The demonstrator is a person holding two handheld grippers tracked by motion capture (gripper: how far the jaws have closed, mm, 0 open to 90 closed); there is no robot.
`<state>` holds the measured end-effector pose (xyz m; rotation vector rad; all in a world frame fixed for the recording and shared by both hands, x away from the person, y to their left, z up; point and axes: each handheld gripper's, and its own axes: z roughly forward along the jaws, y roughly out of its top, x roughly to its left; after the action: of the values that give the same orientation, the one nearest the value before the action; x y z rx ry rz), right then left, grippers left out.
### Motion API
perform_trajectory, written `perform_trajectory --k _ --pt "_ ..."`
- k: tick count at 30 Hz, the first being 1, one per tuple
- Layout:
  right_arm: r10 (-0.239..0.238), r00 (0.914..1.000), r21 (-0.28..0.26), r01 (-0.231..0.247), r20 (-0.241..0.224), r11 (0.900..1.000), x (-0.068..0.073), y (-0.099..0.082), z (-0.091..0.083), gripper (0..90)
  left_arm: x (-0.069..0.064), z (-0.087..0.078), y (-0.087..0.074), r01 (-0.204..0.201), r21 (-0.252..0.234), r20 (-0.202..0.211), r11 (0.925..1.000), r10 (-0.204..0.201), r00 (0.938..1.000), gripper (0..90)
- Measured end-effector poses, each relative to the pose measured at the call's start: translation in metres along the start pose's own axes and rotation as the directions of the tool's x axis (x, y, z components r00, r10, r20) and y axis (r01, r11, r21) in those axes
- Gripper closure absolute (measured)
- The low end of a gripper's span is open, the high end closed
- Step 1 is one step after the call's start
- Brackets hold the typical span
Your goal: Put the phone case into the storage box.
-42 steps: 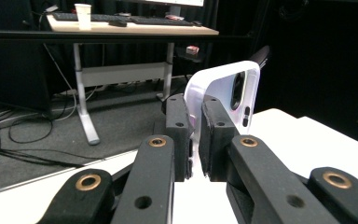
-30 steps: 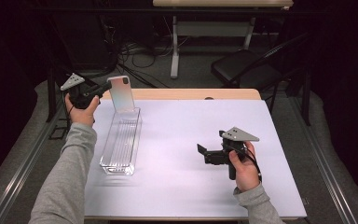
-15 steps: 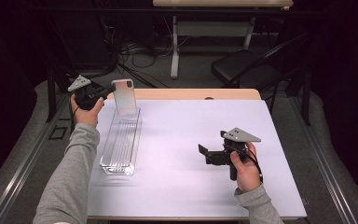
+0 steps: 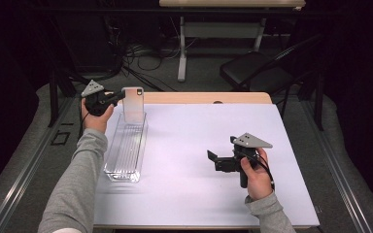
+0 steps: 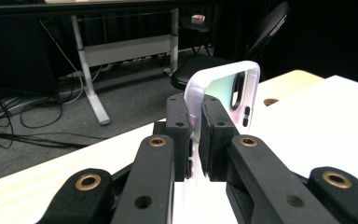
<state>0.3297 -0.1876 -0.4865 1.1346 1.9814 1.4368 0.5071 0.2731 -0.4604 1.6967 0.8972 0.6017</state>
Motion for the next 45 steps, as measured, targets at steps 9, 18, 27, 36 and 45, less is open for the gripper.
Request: perform_trajectory --k 9,18,27,36,45 --pt "-0.001 1.0000 0.002 0.001 0.003 1.0000 0.000 0.000 0.000 0.0 -0.001 0.003 -0.002 -0.020 0.012 0.009 0.9997 0.020 0.9998 83.6" --pt "0.003 1.0000 0.003 -0.003 0.007 1.0000 0.000 -0.002 0.001 0.0 0.002 0.006 -0.007 -0.025 0.029 0.018 0.9993 0.025 0.9995 83.6" --pt "-0.004 1.0000 0.009 0.004 0.004 1.0000 0.001 -0.003 0.002 0.0 0.001 0.009 -0.011 -0.036 0.047 0.027 0.9983 0.034 0.9990 83.6" --pt "-0.006 1.0000 0.019 0.006 0.000 0.9998 0.002 -0.004 0.004 0.0 0.003 0.007 -0.025 -0.026 0.045 0.027 0.9986 0.025 0.9993 83.6" --pt "-0.012 0.9999 0.027 0.012 -0.002 0.9996 0.003 -0.005 0.006 0.0 0.004 0.007 -0.028 -0.020 0.027 0.035 0.9994 0.019 0.9992 83.6"
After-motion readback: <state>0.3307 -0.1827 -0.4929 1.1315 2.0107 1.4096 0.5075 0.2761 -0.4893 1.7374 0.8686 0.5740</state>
